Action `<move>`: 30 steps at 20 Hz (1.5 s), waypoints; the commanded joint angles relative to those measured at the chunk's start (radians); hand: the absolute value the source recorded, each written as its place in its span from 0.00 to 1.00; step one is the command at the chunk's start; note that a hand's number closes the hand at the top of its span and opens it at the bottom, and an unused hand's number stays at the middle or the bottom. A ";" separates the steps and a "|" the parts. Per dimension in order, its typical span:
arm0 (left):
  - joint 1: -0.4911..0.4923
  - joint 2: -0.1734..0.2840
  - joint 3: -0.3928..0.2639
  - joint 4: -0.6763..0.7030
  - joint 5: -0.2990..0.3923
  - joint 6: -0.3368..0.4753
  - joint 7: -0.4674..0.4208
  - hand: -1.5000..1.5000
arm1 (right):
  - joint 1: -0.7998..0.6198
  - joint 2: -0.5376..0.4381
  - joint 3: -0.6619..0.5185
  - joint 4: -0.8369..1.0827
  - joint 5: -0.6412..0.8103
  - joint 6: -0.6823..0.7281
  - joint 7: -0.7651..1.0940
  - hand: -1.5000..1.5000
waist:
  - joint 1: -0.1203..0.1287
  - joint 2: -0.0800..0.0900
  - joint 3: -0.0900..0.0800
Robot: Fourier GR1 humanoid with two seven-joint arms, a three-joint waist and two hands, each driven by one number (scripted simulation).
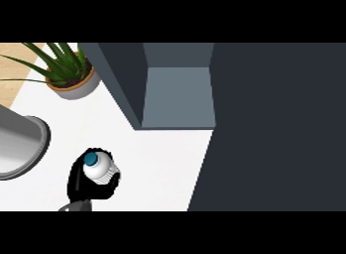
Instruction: Pick up the bottled water, place it into the cabinet and close the cabinet
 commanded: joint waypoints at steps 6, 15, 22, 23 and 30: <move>0.051 -0.007 -0.180 -0.236 0.086 0.121 0.143 1.00 | 0.047 0.012 0.076 -0.069 0.120 -0.025 0.019 0.00 | 0.002 0.000 0.000; 0.171 -0.007 -0.302 -0.592 0.157 0.201 0.359 1.00 | -0.033 0.044 0.061 -0.054 0.117 -0.025 0.076 0.00 | 0.008 0.000 0.000; 0.066 -0.007 -0.458 -0.684 0.128 0.436 0.417 1.00 | 0.009 0.031 0.077 -0.031 0.111 -0.037 0.013 0.00 | -0.001 0.000 0.000; -0.005 -0.007 -0.391 -0.628 0.116 0.402 0.429 1.00 | 0.022 -0.016 0.060 -0.139 0.109 -0.026 0.070 0.00 | -0.007 -0.001 0.000; -0.131 -0.007 -0.536 -0.654 0.140 0.634 0.535 1.00 | 0.062 -0.055 0.023 -0.129 0.051 -0.026 0.007 0.00 | -0.009 0.000 0.001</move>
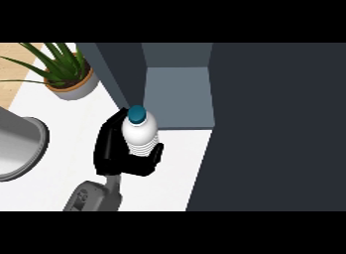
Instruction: Pick up the bottled water, place it into the cabinet and close the cabinet
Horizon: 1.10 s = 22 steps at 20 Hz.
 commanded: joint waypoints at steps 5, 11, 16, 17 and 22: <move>-0.248 0.000 -0.040 0.133 0.030 0.184 -0.011 1.00 | 0.055 -0.031 -0.001 -0.088 0.037 0.013 -0.021 0.00 | -0.005 0.003 0.000; -0.390 0.008 0.020 0.204 -0.015 0.212 0.095 1.00 | 0.119 -0.052 0.058 -0.127 0.053 0.004 -0.065 0.00 | -0.005 0.001 0.000; -0.509 0.000 0.051 0.376 -0.023 0.238 0.034 1.00 | 0.031 -0.009 0.022 -0.086 0.050 -0.005 -0.012 0.00 | -0.003 0.004 -0.001; -0.552 0.007 0.087 0.424 -0.018 0.220 0.055 1.00 | 0.095 -0.047 0.080 -0.135 0.092 -0.017 -0.006 0.00 | -0.014 0.003 -0.001; -0.607 0.000 0.061 0.605 0.001 0.247 -0.053 1.00 | 0.082 -0.073 -0.014 -0.136 -0.017 0.022 -0.034 0.00 | -0.021 0.008 0.000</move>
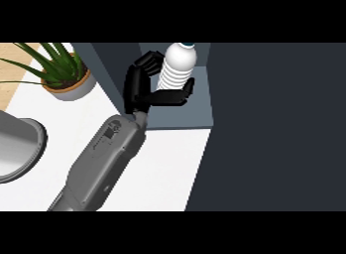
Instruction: Pick up the bottled water, place it into the cabinet and close the cabinet
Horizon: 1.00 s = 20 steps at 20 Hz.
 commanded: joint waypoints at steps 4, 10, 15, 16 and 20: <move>-0.127 -0.001 0.002 0.212 -0.011 0.061 -0.028 1.00 | 0.112 -0.036 0.070 -0.099 0.046 0.007 -0.061 0.00 | -0.011 -0.001 0.000; -0.214 0.011 0.092 0.419 -0.024 0.019 -0.110 1.00 | 0.067 -0.035 0.043 -0.155 0.041 -0.009 0.023 0.00 | -0.013 0.003 -0.001; -0.286 0.017 0.083 0.582 -0.080 0.096 -0.151 1.00 | 0.033 -0.051 0.004 -0.109 -0.006 0.019 -0.001 0.00 | -0.021 0.008 0.000; -0.306 -0.001 0.072 0.606 -0.088 0.151 -0.137 1.00 | -0.015 -0.015 -0.017 -0.081 -0.022 0.010 0.023 0.00 | -0.018 0.010 -0.001; -0.335 0.013 0.130 0.680 -0.069 0.097 -0.177 1.00 | 0.067 -0.068 0.009 -0.149 0.002 0.006 0.014 0.00 | -0.026 0.009 -0.001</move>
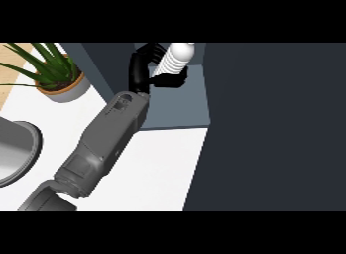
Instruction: Pick up the bottled water, place it into the cabinet and close the cabinet
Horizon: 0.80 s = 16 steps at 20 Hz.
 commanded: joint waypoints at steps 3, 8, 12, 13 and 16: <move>-0.037 -0.007 0.040 0.135 0.010 0.007 -0.046 1.00 | 0.032 0.002 0.036 -0.044 0.044 -0.006 -0.014 0.00 | -0.007 0.003 0.000; -0.025 -0.007 0.048 0.191 0.023 0.023 -0.109 1.00 | -0.010 0.000 0.009 -0.055 0.017 0.006 0.005 0.00 | -0.020 0.009 -0.001; -0.055 -0.007 0.053 0.243 0.001 0.079 -0.119 1.00 | 0.002 -0.002 0.037 0.000 0.013 0.010 -0.027 0.00 | -0.029 0.014 0.000; -0.089 -0.007 0.040 0.257 -0.011 0.097 -0.085 1.00 | -0.003 -0.014 0.012 -0.034 -0.011 0.021 -0.026 0.00 | -0.028 0.012 0.000; -0.096 -0.001 0.028 0.290 -0.036 0.110 -0.087 0.00 | 0.018 -0.033 0.002 -0.067 -0.008 0.013 -0.002 0.00 | -0.029 0.012 0.000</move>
